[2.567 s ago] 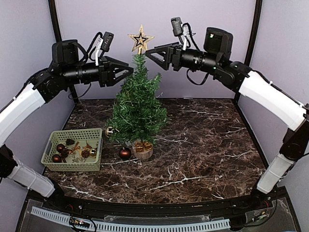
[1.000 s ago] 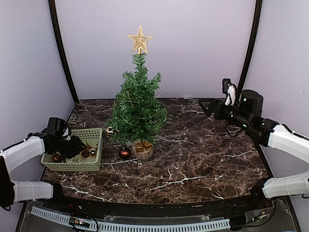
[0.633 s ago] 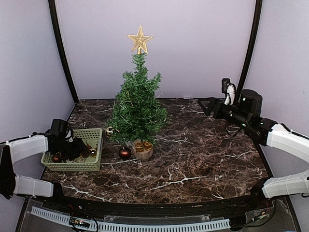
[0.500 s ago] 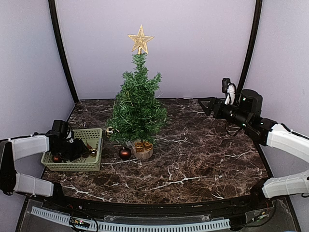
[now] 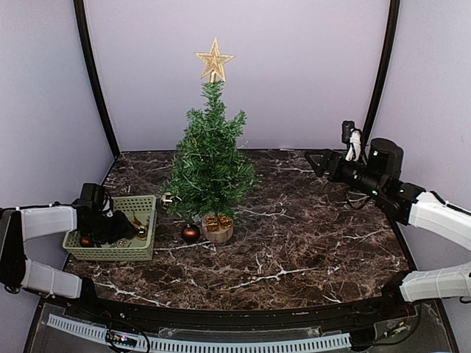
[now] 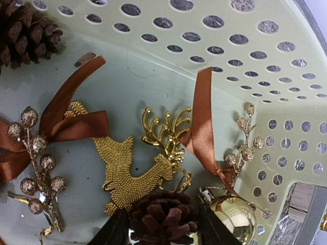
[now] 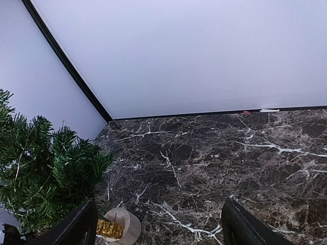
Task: Decorate the small christmas tree
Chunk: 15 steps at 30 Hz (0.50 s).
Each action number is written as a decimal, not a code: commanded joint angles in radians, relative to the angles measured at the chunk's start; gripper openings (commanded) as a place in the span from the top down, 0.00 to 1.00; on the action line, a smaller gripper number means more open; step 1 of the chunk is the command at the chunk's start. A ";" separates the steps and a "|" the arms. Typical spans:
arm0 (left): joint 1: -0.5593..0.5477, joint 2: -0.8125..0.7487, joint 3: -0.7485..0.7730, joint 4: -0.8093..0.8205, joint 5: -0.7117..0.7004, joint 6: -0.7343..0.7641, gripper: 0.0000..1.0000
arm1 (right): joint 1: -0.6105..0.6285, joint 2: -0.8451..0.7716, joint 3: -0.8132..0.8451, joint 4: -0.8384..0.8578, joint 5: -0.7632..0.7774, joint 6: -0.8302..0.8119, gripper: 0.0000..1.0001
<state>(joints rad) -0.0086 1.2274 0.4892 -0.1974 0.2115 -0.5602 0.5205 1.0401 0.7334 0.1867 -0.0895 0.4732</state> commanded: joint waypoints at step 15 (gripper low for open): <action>0.006 -0.366 0.215 -0.328 0.114 0.155 0.57 | -0.010 -0.047 -0.011 0.042 -0.020 0.017 0.16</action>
<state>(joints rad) -0.0086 0.8989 0.6533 -0.4118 0.1993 -0.4889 0.5167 1.0107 0.7288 0.1867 -0.0906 0.4816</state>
